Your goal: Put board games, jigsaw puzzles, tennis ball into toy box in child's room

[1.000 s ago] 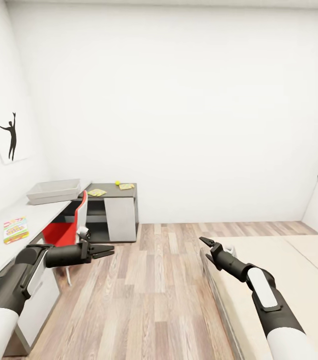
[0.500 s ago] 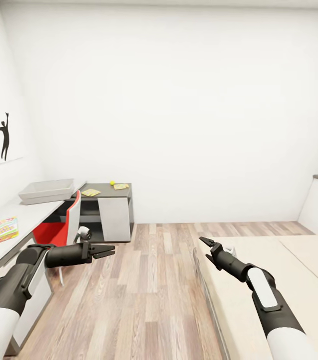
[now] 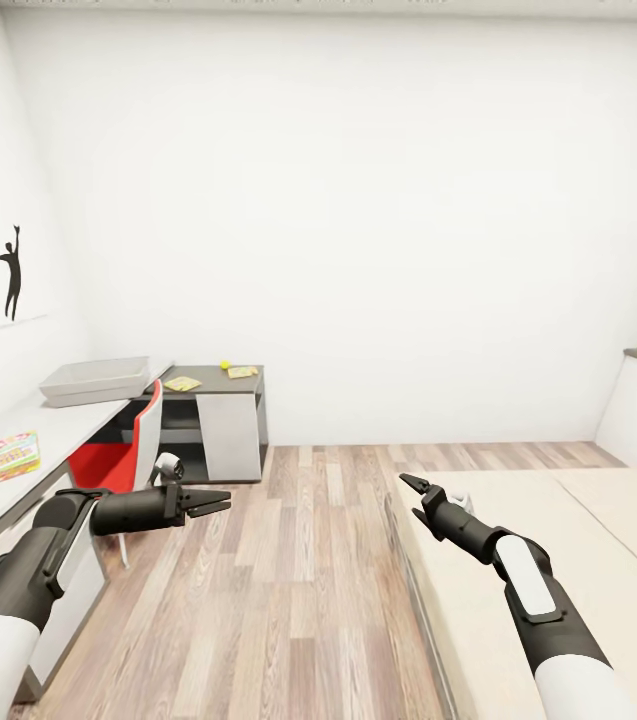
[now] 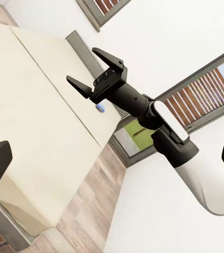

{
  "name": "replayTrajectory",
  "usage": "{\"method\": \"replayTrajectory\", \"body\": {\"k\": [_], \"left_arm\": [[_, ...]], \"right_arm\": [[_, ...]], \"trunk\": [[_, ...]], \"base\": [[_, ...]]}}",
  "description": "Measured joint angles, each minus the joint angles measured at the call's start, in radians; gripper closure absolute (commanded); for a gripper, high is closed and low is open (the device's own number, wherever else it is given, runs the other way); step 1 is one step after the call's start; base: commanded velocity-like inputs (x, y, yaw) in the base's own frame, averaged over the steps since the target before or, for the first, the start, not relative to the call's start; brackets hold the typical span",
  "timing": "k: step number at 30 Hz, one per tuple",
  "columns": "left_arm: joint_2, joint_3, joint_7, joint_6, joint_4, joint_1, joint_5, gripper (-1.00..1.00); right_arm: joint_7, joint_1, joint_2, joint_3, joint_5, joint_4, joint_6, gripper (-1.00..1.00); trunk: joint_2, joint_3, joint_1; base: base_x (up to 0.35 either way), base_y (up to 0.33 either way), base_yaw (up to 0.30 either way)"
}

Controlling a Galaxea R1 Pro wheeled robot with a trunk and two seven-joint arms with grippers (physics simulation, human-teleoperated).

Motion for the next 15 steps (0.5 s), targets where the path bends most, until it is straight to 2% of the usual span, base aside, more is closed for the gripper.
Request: {"method": "replayTrajectory", "body": {"k": [15], "left_arm": [[0.0,0.0,0.0,0.0,0.0,0.0,0.0,-1.0]], "right_arm": [[0.0,0.0,0.0,0.001,0.0,0.0,0.0,-1.0]], "trunk": [[0.0,0.0,0.0]], "base": [[-0.01,-0.01,0.0]]}}
